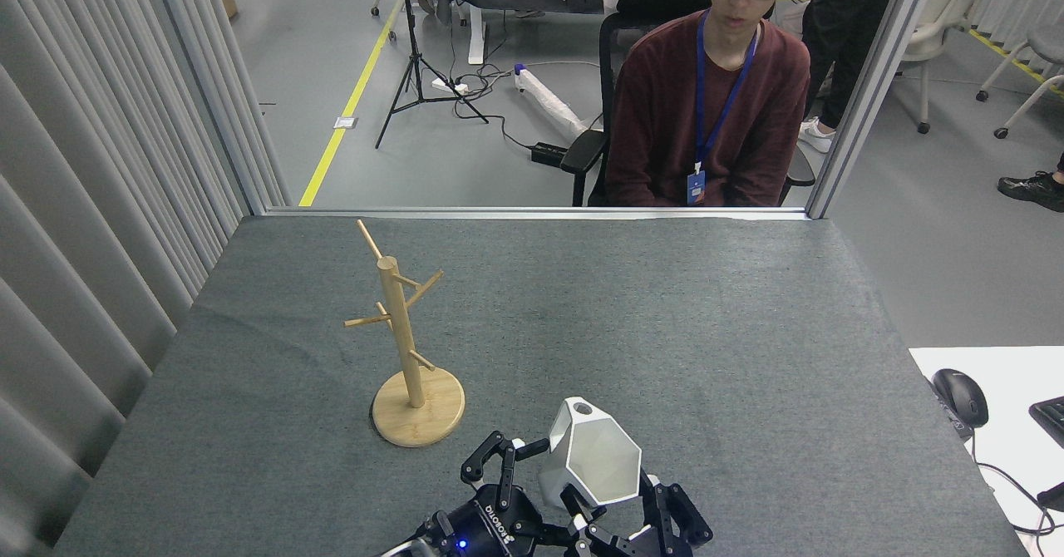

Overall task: Hang cup on storage rack
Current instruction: 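Grasp the cup with the left gripper beside the right gripper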

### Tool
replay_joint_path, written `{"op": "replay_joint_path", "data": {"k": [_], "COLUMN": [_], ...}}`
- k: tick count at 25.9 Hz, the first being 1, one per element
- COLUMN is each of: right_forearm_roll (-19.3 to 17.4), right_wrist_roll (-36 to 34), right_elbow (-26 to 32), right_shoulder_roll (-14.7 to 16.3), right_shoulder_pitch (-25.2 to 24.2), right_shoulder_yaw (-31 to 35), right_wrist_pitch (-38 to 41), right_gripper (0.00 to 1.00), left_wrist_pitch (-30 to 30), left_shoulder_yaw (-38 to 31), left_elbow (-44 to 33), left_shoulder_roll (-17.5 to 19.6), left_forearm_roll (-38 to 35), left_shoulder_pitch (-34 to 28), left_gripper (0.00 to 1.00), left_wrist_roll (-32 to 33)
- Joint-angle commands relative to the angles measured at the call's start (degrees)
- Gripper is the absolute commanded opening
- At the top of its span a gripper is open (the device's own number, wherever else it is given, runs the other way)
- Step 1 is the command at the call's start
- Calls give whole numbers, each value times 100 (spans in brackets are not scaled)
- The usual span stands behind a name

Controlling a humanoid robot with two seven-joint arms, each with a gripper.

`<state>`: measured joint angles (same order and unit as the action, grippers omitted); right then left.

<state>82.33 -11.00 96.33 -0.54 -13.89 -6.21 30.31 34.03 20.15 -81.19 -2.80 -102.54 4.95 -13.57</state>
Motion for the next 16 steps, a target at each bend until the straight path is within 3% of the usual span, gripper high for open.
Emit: {"op": "replay_joint_path", "data": {"k": [1,6,12,16], "right_forearm_roll": [73,90,90,90], "right_wrist_roll": [1,1,1,1], "right_elbow": [-1,-1,-1,-1], "right_shoulder_roll": [10,10,10,10], "right_shoulder_pitch": [-35,-44,-44,-44], "right_shoulder_yaw": [-30,-38,-30,-38], "right_wrist_pitch": [-16,-25,-25,-34], "right_gripper": [42,42,42,42], "left_wrist_pitch": [7,7,7,16], "left_shoulder_yaw": [-3,-3,-11,-11], "left_elbow": [-2,7,7,-2], "left_shoulder_roll": [-1,16,43,52], "left_forearm_roll": [6,6,-12,-12], "left_shoulder_pitch": [32,32,32,41], "left_gripper": [99,97,69,63], "left_wrist_roll": [3,3,12,12]}}
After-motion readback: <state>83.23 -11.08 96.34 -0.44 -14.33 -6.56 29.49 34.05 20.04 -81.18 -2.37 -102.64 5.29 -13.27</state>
